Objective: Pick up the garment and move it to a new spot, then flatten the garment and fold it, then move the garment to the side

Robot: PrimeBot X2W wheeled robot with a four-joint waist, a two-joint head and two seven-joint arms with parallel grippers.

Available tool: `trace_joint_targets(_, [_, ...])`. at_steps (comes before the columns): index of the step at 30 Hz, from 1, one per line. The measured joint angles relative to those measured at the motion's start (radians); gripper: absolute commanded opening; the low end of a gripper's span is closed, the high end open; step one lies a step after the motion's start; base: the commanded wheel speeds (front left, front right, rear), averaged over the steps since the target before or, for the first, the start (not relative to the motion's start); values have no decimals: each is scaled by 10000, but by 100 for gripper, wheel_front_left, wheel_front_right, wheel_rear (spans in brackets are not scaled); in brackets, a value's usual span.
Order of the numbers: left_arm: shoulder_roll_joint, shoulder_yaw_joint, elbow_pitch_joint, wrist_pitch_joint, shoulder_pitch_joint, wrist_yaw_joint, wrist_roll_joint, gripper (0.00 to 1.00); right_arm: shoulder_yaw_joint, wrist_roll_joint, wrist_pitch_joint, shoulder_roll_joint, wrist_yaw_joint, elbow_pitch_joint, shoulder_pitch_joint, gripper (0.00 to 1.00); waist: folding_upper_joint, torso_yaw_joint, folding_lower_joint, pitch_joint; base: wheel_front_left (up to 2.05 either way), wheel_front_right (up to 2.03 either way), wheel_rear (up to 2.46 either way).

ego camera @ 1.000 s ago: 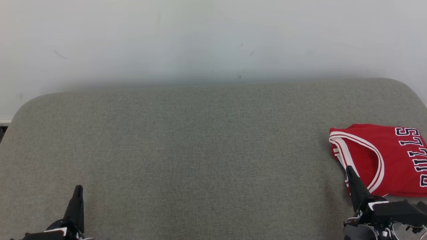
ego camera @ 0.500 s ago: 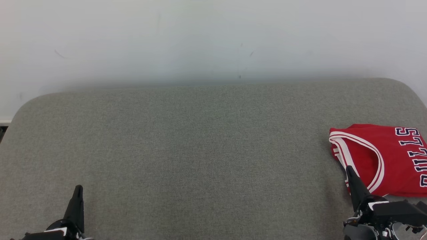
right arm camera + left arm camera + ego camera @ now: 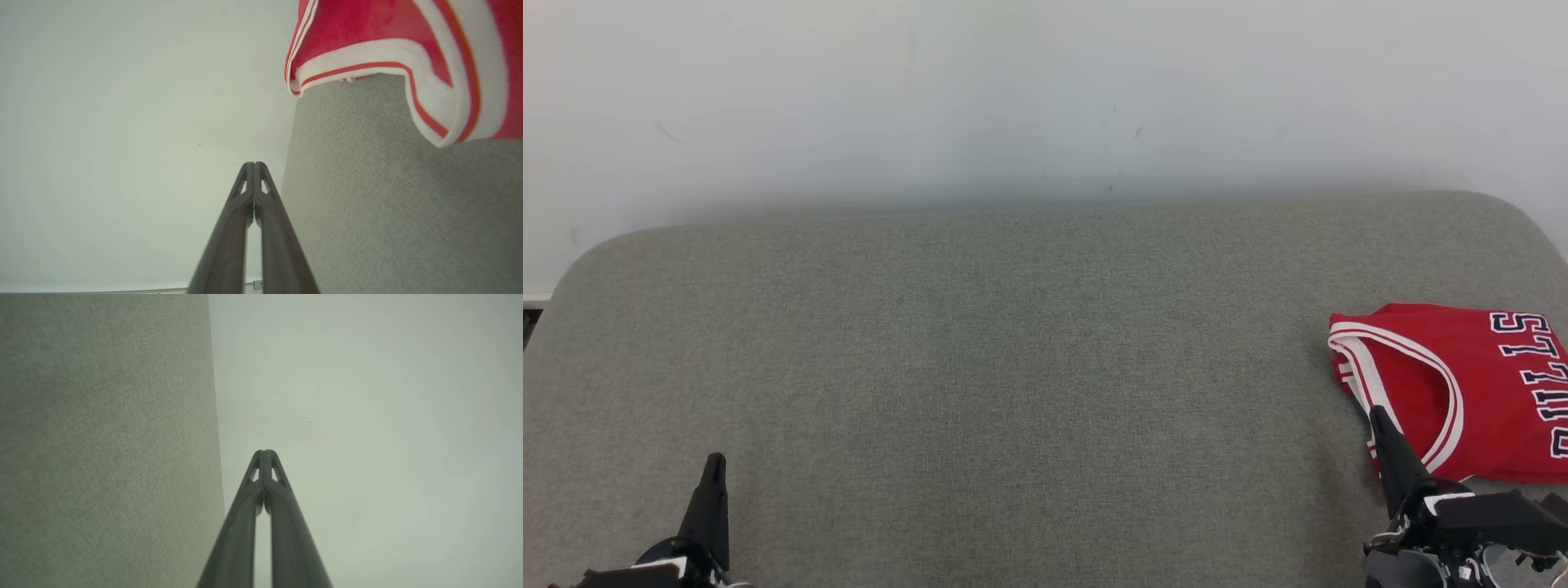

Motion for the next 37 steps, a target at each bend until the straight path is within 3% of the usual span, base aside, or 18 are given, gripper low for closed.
trace_joint_targets(37, [0, -2, -6, 0, 0, 0, -2, 0, 2, 0, 0, 0, 0, -4, 0, 0, 0, 0, 0, 1, 0, 0, 0])
